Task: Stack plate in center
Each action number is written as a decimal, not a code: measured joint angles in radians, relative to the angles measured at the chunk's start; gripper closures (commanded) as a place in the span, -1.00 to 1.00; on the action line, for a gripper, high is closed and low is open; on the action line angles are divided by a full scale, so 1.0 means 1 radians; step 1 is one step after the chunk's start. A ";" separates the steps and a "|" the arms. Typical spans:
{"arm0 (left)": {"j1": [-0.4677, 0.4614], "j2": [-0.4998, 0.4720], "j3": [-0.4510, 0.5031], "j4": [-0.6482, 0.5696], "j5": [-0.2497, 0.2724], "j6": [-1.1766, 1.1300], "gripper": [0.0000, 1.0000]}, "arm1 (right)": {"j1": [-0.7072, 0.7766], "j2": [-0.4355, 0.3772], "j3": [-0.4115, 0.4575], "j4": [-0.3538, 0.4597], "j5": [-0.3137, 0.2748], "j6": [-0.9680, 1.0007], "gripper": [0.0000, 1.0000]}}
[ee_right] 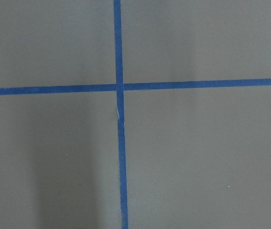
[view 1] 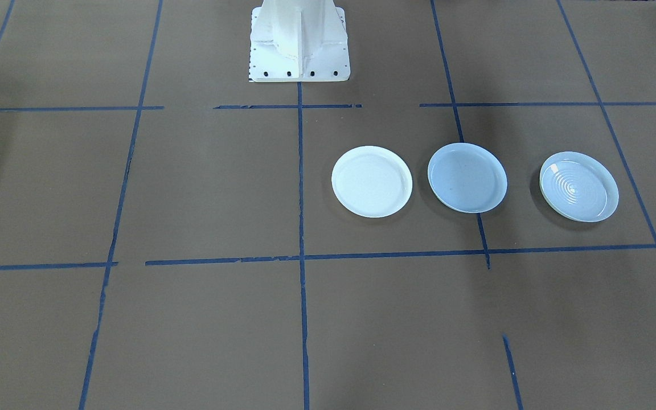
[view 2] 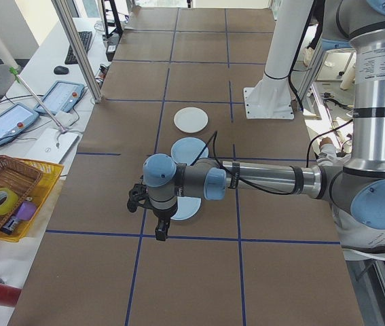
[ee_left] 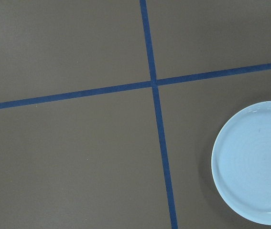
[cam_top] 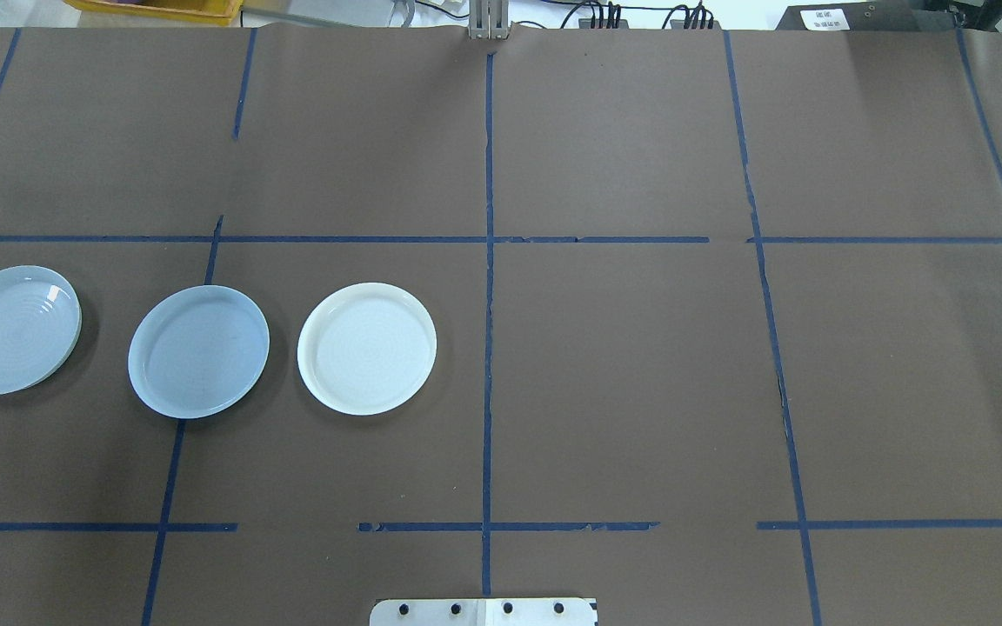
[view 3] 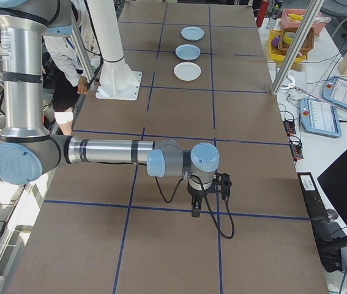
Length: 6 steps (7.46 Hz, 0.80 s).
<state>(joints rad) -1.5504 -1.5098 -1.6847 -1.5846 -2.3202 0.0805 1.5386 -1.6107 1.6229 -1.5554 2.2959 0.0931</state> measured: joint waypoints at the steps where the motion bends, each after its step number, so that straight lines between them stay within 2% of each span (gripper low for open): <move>1: 0.000 0.001 0.001 0.000 0.000 0.001 -1.00 | 0.000 0.000 0.000 0.000 0.000 0.000 -1.00; 6: 0.017 -0.003 0.004 -0.032 -0.001 -0.011 -1.00 | 0.000 0.000 0.000 0.000 0.000 0.000 -1.00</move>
<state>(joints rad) -1.5330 -1.5125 -1.6809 -1.6166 -2.3211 0.0698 1.5386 -1.6106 1.6229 -1.5555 2.2959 0.0933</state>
